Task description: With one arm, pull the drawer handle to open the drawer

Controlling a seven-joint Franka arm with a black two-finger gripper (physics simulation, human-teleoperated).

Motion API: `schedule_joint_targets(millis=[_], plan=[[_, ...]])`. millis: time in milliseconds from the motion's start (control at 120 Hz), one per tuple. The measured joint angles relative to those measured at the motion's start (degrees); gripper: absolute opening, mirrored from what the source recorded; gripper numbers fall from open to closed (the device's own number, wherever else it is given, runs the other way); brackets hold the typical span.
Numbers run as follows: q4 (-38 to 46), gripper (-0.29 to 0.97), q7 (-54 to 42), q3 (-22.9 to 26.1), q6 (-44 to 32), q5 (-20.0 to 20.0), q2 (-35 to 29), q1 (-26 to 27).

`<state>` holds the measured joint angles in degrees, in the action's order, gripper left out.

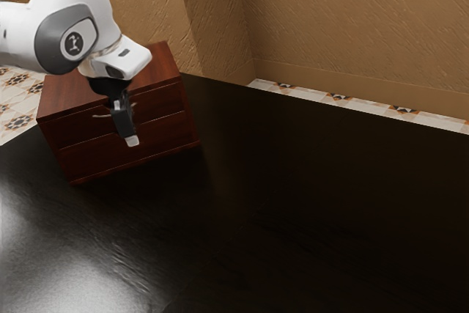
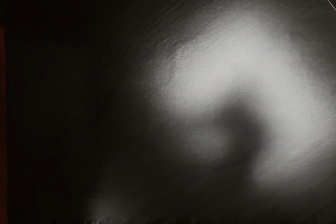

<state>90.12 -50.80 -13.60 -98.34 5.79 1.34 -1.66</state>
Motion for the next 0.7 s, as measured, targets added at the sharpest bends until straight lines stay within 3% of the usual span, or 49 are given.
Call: schedule_joint_targets(millis=[400, 700], plan=[[4.0, 0.68, -7.2, -4.1, -6.0, 1.2, -0.8, 0.1], [0.5, 0.68, -10.2, -4.2, -7.8, -0.5, 4.0, -4.6]])
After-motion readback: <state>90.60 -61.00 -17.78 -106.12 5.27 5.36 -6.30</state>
